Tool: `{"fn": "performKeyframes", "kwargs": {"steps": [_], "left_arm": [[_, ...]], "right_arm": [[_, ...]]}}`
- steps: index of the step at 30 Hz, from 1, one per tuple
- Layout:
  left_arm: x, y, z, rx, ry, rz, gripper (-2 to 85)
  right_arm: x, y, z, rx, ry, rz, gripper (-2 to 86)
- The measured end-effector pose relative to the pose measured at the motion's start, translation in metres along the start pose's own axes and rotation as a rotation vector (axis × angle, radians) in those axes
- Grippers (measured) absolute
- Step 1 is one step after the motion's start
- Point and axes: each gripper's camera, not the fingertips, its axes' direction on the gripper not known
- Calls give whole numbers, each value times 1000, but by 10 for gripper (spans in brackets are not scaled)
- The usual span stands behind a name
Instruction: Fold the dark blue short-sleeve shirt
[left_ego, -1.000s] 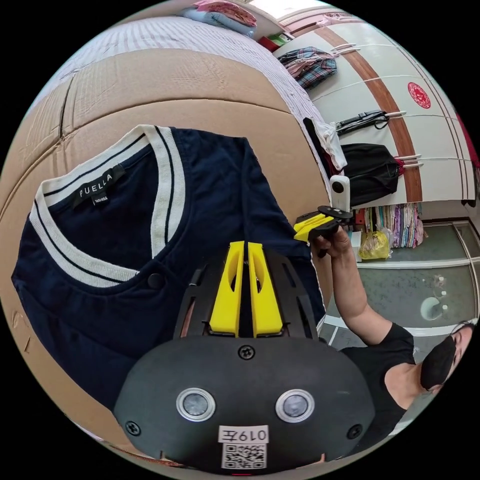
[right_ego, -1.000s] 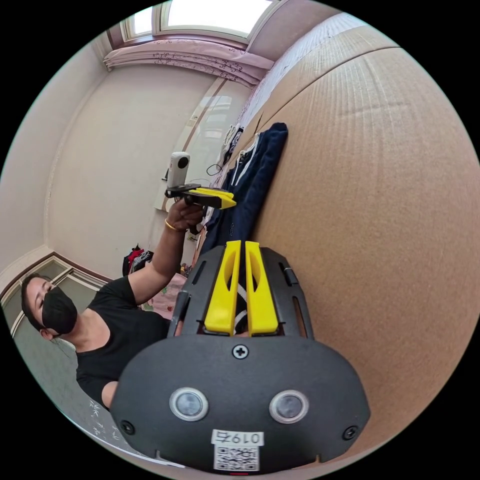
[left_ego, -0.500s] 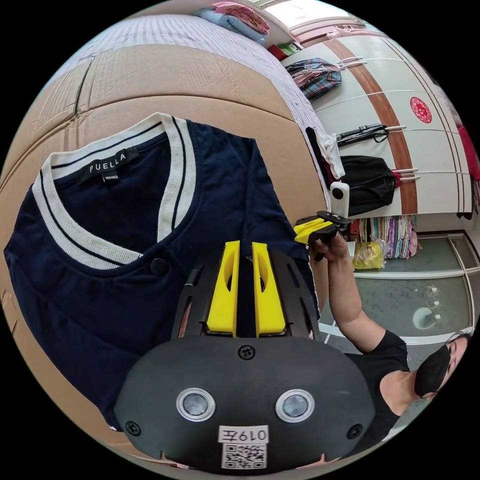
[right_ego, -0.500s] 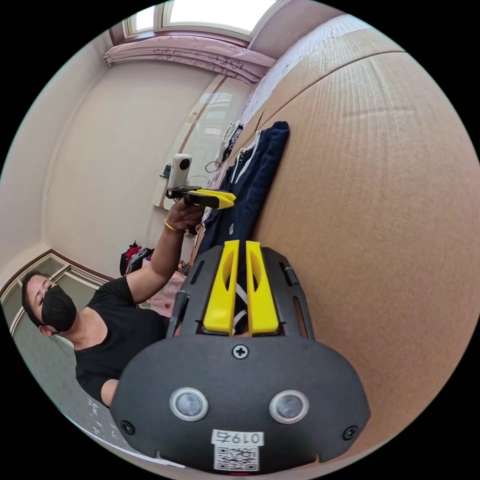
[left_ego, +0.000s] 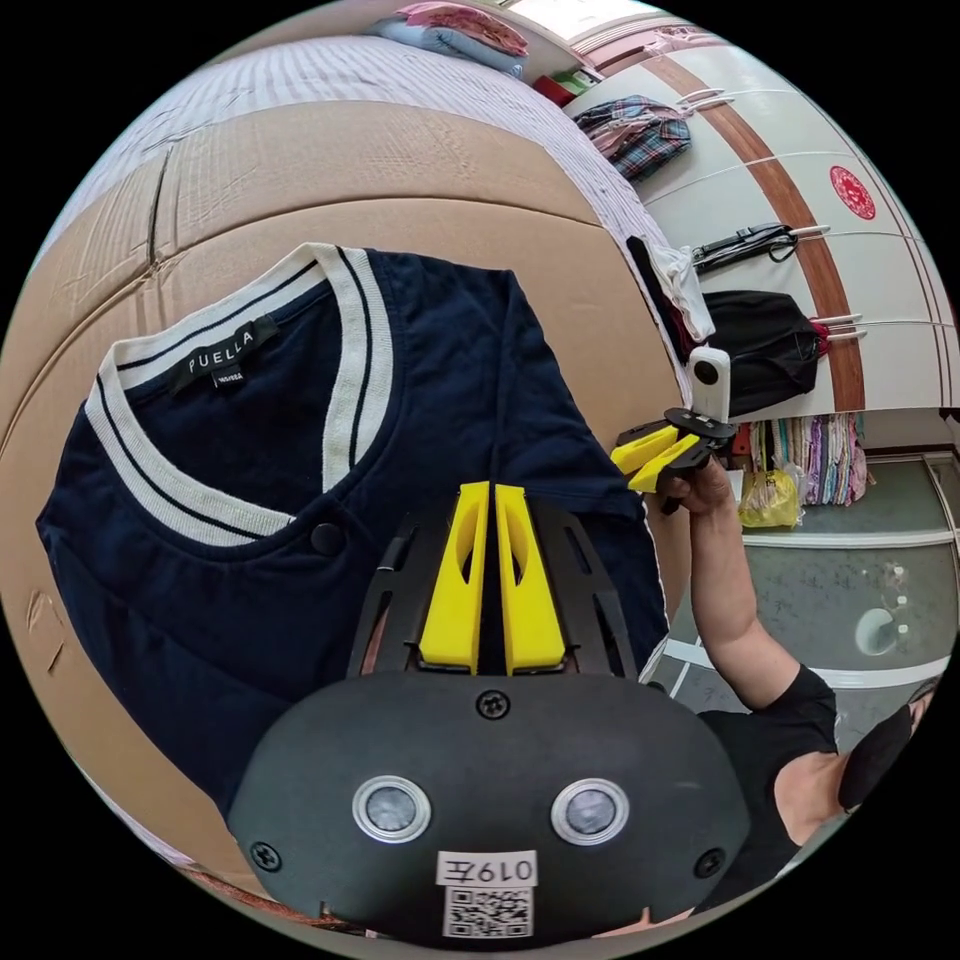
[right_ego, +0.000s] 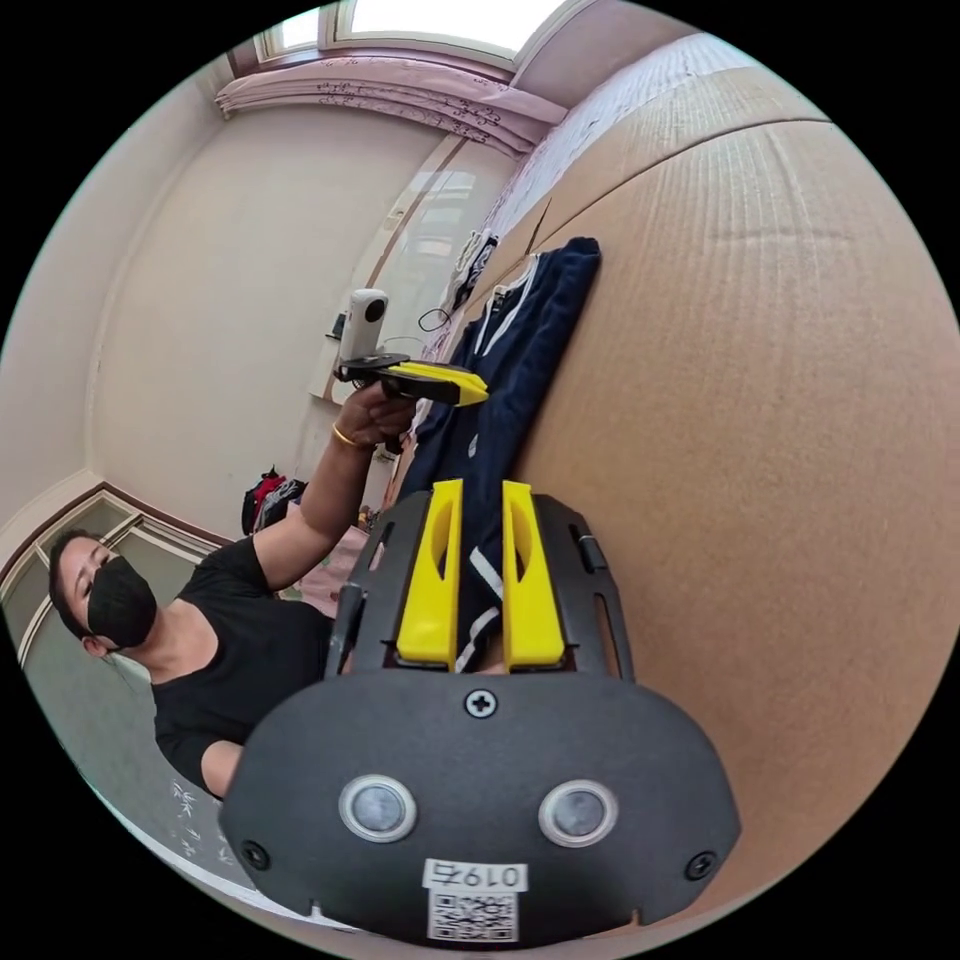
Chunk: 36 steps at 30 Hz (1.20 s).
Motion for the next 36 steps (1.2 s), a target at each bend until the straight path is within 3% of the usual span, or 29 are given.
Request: {"fn": "performKeyframes", "kwargs": {"steps": [15, 23, 25, 27, 30, 36], "left_arm": [[51, 50, 27, -16, -49, 35, 15], [101, 109, 27, 93, -21, 79, 15], [132, 135, 23, 179, -74, 161, 14], [193, 178, 33, 300, -202, 382, 14], [255, 225, 71, 357, -444, 530, 13], [324, 283, 151, 362, -648, 731, 10]], "right_arm": [[-44, 39, 94, -92, 100, -47, 3], [-95, 82, 152, -33, 197, -83, 72], [-123, 101, 164, 38, 282, -118, 81], [-181, 128, 197, 117, 462, -223, 74], [-257, 159, 266, 167, 727, -362, 66], [-321, 198, 444, 168, 1353, -488, 41]]}}
